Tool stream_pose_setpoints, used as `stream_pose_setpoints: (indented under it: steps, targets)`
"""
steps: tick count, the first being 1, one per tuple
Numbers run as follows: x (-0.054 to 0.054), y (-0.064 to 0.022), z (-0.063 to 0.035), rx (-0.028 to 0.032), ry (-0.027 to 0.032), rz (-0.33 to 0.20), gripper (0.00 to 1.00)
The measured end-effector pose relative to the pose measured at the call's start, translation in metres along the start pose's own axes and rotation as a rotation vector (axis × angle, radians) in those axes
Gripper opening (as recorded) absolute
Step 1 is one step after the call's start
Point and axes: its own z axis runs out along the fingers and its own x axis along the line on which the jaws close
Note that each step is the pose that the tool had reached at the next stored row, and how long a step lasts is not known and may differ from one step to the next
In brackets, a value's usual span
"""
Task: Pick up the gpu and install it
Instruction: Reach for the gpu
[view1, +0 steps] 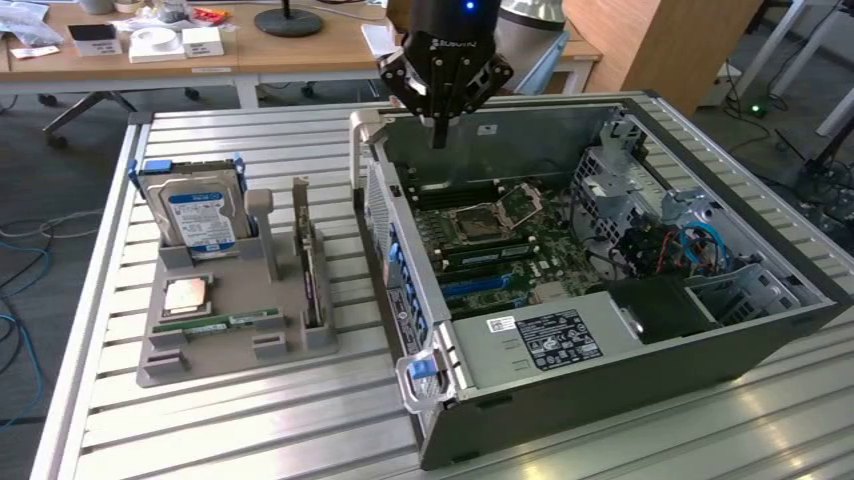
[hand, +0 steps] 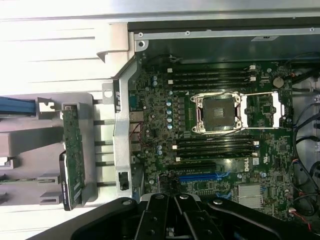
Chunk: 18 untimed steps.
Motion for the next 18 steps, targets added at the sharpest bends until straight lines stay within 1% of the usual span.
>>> stream_pose_setpoints:
  steps: [18]
  targets:
    - [0.015, -0.0011, -0.0001, 0.0, 0.0, 0.0, 0.11]
